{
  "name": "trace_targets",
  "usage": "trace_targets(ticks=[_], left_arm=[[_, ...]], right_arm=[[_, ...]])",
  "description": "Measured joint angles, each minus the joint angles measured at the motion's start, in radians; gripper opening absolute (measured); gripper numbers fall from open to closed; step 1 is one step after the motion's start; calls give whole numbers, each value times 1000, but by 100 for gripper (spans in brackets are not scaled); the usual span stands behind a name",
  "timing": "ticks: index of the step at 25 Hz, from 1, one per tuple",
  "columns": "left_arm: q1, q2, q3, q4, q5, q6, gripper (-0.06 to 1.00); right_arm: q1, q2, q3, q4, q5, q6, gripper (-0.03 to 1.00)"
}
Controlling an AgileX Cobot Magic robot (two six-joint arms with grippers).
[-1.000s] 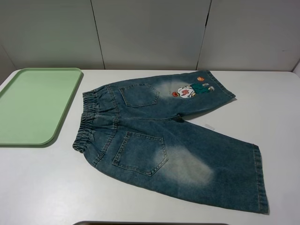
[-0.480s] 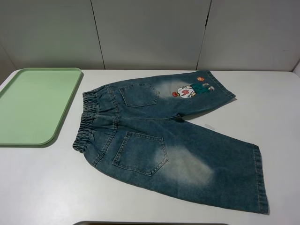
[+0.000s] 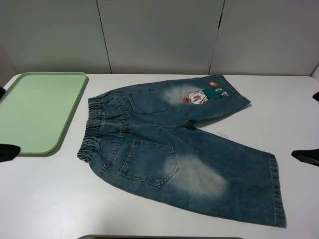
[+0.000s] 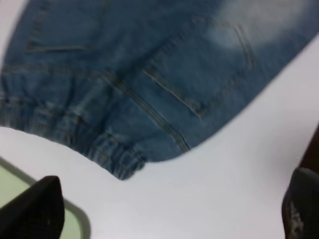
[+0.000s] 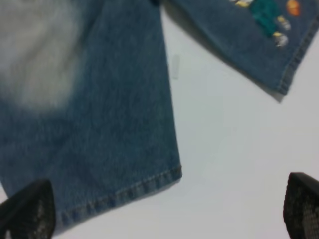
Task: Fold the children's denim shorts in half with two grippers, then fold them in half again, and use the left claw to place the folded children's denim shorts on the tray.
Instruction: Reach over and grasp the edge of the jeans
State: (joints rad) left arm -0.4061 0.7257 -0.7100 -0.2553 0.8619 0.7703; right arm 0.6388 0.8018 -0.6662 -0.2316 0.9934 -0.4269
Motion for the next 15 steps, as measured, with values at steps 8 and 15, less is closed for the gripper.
trace_targets(ticks=[8,15], left_arm=[[-45,184,0,123,-6,10,88],[-48,265,0,138,-48,18,88]], right_arm=[[15,114,86,-54,-116,0,69],[15,115,205,-106,-203,-24,69]])
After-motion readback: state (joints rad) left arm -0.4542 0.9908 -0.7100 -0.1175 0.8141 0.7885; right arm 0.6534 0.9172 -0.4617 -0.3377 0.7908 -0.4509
